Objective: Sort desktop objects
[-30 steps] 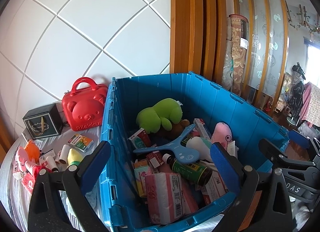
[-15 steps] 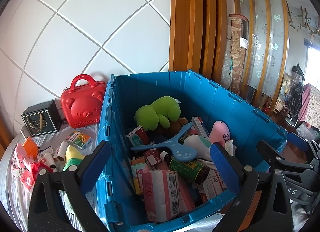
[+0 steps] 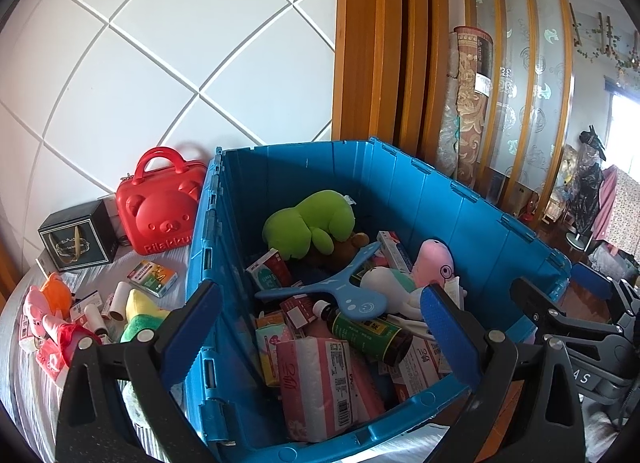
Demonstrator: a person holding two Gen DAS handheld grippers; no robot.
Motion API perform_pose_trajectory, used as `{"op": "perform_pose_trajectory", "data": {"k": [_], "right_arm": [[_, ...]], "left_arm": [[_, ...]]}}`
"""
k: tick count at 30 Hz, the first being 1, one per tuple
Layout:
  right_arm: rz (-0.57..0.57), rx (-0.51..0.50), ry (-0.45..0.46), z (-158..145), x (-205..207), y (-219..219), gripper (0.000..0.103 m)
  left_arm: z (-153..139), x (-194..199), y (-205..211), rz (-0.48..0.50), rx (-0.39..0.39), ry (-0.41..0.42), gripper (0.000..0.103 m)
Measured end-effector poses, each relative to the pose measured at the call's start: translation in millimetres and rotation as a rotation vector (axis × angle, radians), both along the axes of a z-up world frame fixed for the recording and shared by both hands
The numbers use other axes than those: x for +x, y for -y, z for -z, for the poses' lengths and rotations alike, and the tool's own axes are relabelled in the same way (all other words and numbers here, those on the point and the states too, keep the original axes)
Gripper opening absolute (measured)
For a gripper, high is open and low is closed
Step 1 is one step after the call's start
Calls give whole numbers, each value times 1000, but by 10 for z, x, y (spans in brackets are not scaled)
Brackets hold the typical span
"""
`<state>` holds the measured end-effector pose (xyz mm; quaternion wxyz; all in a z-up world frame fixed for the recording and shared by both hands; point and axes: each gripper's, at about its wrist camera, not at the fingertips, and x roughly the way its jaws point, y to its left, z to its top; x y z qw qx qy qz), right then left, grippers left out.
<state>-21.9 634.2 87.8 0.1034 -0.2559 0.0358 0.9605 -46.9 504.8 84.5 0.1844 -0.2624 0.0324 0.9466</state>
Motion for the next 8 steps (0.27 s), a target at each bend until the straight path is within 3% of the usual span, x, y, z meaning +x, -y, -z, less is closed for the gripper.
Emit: {"op": "perform_pose_trajectory", "data": {"k": [8], "right_arm": [[0, 0, 0, 1, 0, 0, 103]], "left_arm": [[-6, 20, -15, 7, 2, -7, 101]]}}
